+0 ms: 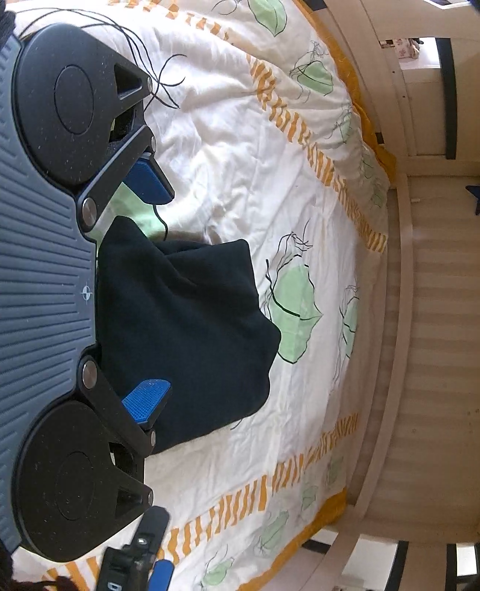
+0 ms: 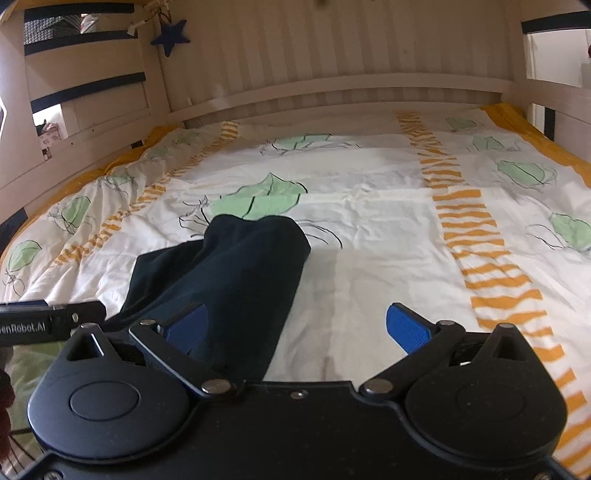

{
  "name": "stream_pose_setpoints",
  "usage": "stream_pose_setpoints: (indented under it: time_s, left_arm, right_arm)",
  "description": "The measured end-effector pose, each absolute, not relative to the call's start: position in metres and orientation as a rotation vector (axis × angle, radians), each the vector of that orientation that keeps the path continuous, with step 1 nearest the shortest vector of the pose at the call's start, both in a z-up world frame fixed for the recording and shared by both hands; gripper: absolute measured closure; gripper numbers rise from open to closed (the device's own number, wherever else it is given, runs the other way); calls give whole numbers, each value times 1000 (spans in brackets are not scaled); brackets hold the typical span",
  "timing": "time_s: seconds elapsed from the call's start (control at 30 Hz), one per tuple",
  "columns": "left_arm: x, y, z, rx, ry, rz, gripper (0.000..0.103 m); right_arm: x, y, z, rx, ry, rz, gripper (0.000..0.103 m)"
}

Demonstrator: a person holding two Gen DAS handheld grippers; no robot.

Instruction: Fold large clothes

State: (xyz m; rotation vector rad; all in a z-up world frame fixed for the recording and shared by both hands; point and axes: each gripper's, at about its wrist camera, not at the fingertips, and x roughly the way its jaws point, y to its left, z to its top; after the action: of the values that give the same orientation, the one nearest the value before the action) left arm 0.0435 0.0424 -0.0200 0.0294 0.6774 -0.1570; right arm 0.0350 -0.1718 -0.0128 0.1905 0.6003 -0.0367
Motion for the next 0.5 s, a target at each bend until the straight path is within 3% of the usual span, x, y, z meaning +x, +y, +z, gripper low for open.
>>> stream_pose_setpoints:
  time_s: [0.5]
  left_arm:
    - [28, 28, -12, 113, 738, -97, 1]
  right_arm:
    - [10, -161, -7, 157, 672, -49, 1]
